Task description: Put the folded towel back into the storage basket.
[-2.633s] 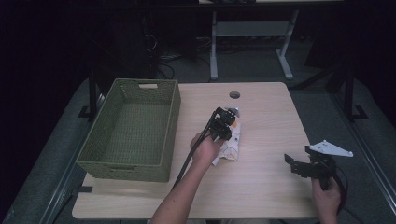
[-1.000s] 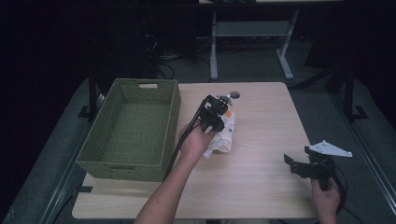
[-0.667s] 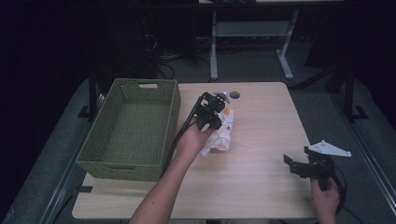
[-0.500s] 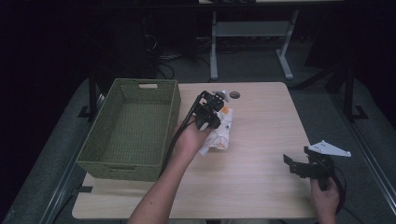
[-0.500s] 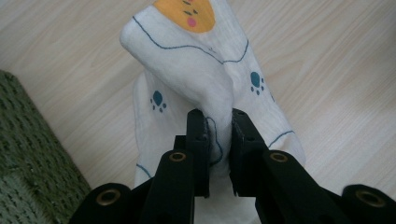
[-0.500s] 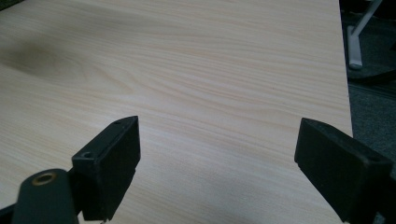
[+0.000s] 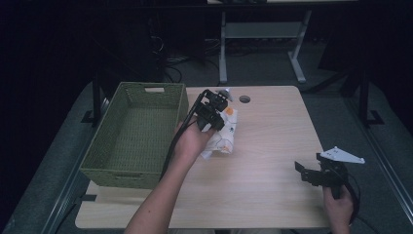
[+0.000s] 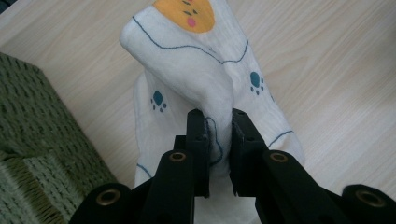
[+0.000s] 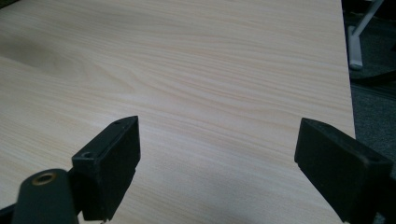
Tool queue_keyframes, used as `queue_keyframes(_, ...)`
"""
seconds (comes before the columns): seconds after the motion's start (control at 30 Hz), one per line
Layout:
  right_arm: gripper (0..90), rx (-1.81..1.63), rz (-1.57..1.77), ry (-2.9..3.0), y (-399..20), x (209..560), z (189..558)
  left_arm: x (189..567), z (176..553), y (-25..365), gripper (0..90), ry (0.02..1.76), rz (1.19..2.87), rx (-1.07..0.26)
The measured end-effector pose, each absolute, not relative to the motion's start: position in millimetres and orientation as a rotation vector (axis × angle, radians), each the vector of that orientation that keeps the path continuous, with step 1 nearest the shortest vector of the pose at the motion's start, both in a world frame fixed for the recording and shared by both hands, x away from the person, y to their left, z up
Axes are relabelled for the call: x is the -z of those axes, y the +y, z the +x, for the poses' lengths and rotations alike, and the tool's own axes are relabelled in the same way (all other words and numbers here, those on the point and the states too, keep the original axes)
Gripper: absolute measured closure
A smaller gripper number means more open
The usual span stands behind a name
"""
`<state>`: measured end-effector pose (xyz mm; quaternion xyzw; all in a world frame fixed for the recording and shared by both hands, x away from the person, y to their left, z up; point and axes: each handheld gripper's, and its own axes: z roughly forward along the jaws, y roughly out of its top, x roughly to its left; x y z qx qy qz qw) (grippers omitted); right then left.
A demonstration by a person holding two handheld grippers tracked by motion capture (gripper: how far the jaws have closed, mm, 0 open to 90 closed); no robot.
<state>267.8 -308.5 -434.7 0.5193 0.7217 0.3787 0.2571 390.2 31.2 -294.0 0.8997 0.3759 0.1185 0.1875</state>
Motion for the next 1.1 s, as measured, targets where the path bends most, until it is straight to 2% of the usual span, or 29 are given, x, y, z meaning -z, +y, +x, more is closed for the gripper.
queue_keyframes(1.1, 13.9, -1.009, 1.410, 1.955, -307.6, 434.9, 267.9, 252.4, 392.6, 84.6, 80.5, 1.162, 2.465, -0.340)
